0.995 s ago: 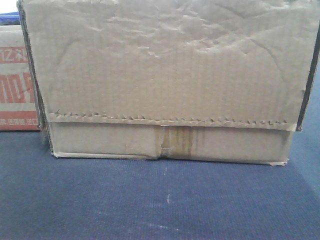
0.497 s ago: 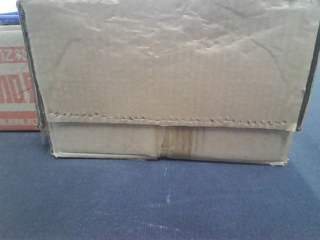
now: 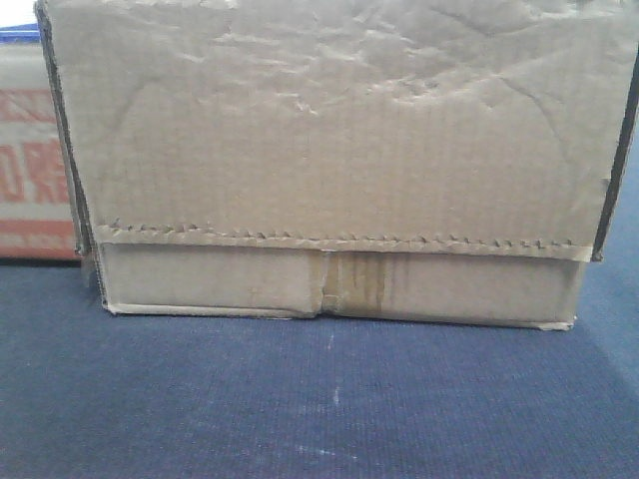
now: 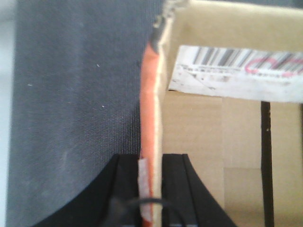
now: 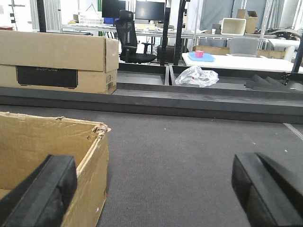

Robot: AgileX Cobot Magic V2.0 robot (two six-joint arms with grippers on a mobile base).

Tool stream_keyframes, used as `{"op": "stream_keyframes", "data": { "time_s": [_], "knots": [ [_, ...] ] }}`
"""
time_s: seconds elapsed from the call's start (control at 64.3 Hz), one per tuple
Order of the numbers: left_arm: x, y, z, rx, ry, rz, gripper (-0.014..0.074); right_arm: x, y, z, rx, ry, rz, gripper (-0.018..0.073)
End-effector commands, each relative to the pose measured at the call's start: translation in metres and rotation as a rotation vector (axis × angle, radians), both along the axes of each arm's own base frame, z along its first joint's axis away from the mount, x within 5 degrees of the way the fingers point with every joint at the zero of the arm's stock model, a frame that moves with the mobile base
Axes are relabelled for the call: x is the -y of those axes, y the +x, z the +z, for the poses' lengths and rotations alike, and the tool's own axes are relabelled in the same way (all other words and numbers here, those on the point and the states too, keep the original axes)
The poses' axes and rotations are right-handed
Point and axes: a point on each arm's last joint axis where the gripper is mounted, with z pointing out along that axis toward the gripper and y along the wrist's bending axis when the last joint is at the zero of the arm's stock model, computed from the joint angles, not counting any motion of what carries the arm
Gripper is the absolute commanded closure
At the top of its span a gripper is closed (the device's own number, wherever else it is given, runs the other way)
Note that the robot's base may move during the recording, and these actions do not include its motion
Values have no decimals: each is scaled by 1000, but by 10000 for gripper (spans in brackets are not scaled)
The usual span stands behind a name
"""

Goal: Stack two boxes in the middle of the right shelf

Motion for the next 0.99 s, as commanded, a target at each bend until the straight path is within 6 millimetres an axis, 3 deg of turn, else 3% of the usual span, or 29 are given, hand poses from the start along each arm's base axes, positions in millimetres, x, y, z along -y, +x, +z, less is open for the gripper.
{"op": "stream_keyframes", "data": {
  "time_s": [0.0, 0.249, 0.404, 0.544, 0.746, 0.979],
  "knots": [
    [-3, -17, 38, 109, -21, 63, 708, 0, 1, 3, 11, -14, 0, -10],
    [-4, -66, 134, 385, 6, 146, 708, 0, 1, -1, -27, -16, 4, -10],
    [19, -95, 186, 563, -51, 98, 708, 0, 1, -1, -32, -15, 5, -10],
    [49, -111, 219, 676, -121, 3, 708, -1, 1, -1, -36, 1, 9, -10],
    [111, -119, 239, 748, -209, -190, 708, -1, 1, -1, -36, 3, 9, -10],
    [182, -102, 220, 675, -295, -314, 708, -1, 1, -2, -39, 3, 10, -10]
  ]
}}
